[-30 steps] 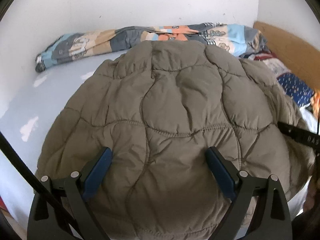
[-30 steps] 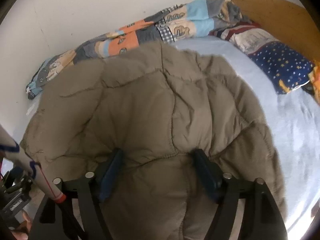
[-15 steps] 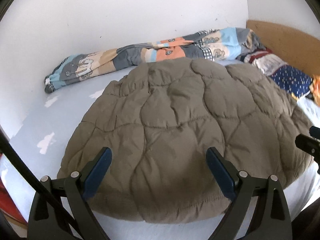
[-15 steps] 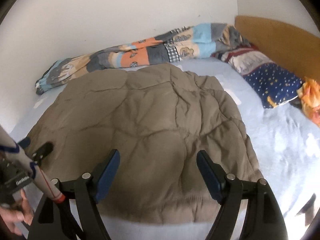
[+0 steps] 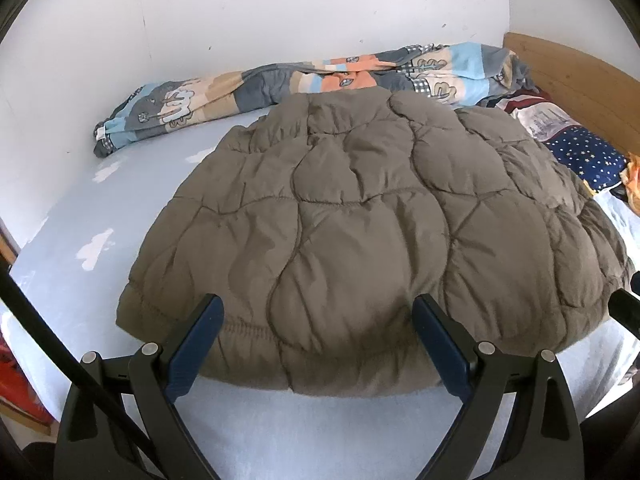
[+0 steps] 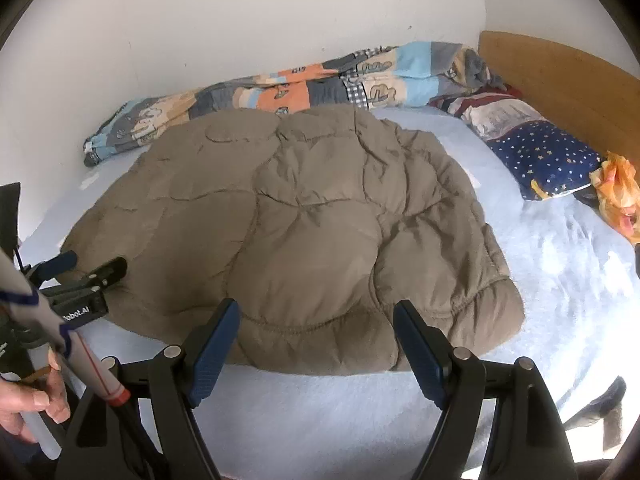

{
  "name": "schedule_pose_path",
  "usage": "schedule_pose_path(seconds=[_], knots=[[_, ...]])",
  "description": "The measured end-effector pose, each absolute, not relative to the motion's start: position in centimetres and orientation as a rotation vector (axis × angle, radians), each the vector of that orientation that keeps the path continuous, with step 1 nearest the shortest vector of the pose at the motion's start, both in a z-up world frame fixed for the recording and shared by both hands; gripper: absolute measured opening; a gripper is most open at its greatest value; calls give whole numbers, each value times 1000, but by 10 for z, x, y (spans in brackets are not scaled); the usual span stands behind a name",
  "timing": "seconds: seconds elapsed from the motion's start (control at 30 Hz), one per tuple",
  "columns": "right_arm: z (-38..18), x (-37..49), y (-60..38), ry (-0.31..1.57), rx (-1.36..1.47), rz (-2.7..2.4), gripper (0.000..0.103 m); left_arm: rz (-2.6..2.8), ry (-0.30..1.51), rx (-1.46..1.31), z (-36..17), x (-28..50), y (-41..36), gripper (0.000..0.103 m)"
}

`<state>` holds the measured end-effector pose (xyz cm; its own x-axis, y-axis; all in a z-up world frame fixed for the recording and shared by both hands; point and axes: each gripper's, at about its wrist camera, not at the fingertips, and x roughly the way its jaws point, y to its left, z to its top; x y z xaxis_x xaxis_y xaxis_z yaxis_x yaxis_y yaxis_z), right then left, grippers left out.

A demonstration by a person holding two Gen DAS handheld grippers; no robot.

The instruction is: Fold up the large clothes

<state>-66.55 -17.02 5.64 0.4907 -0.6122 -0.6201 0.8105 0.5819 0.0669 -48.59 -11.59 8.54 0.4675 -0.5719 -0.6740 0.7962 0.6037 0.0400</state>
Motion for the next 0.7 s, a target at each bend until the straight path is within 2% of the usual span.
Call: schedule_pose_path(seconds=[0.7], knots=[[76, -695, -126, 482, 337, -908, 83, -854, 533, 300, 134, -526, -56, 95]])
